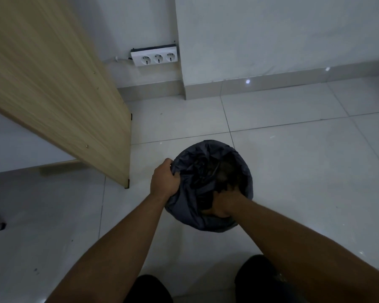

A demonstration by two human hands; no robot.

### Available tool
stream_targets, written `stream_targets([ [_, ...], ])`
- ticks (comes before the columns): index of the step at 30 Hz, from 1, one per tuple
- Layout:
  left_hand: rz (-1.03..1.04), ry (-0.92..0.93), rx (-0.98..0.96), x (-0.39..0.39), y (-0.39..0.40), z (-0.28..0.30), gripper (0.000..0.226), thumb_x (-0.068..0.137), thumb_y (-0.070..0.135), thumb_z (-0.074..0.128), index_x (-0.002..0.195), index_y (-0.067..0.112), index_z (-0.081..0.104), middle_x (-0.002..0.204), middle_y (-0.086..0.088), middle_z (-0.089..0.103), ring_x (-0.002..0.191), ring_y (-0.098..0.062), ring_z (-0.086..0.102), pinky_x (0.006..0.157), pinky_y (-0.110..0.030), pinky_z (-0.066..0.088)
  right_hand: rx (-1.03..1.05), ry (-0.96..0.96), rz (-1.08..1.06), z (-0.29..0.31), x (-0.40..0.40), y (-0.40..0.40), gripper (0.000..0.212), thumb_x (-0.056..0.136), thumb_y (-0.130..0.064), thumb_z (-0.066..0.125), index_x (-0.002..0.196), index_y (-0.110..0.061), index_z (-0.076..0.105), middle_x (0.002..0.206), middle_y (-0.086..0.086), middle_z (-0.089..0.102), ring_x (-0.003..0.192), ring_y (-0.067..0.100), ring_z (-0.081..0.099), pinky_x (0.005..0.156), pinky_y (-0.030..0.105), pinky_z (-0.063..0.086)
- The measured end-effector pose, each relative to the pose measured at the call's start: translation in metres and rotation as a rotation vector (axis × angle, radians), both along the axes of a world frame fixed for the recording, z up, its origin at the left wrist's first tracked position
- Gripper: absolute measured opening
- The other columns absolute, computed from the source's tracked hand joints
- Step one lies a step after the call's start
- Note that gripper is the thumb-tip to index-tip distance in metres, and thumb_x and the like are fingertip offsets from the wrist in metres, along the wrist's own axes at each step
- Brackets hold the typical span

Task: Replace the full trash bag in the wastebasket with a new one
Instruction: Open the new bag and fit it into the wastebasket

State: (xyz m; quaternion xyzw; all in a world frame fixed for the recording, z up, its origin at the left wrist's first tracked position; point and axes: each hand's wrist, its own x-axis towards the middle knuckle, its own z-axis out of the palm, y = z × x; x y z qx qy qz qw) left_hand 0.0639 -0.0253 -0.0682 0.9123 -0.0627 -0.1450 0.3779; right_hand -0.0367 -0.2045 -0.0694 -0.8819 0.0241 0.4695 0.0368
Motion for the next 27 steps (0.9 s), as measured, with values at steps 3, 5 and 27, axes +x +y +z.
stream_targets([
  [3, 0.049, 0.032, 0.018, 0.001, 0.004, 0.003, 0.041, 0.085, 0.048, 0.068, 0.111, 0.022, 0.052, 0.096, 0.005, 0.058, 0.084, -0.014, 0.059, 0.071, -0.032, 0.051, 0.073, -0.122, -0.060, 0.024, 0.007, 0.013, 0.081, 0.097, -0.068, 0.032, 0.158, -0.017, 0.024, 0.161, 0.014, 0.032, 0.144, 0.039, 0.033, 0.119, 0.056, 0.024],
  [5, 0.067, 0.094, 0.064, 0.001, 0.005, 0.005, 0.044, 0.084, 0.054, 0.069, 0.108, 0.019, 0.054, 0.094, 0.005, 0.060, 0.083, -0.013, 0.060, 0.071, -0.032, 0.052, 0.254, -0.208, -0.165, 0.032, 0.005, 0.025, 0.059, 0.103, -0.051, 0.034, 0.143, -0.008, 0.044, 0.146, 0.018, 0.050, 0.130, 0.037, 0.049, 0.111, 0.045, 0.038],
  [27, 0.210, -0.030, -0.336, -0.076, 0.016, -0.004, 0.040, 0.100, 0.034, 0.061, 0.073, 0.013, 0.042, 0.066, 0.003, 0.048, 0.059, -0.008, 0.045, 0.055, -0.018, 0.038, 0.444, -0.648, -0.390, 0.019, -0.049, 0.038, 0.028, 0.102, -0.031, 0.046, 0.111, -0.006, 0.057, 0.108, 0.016, 0.067, 0.101, 0.033, 0.063, 0.083, 0.036, 0.049],
])
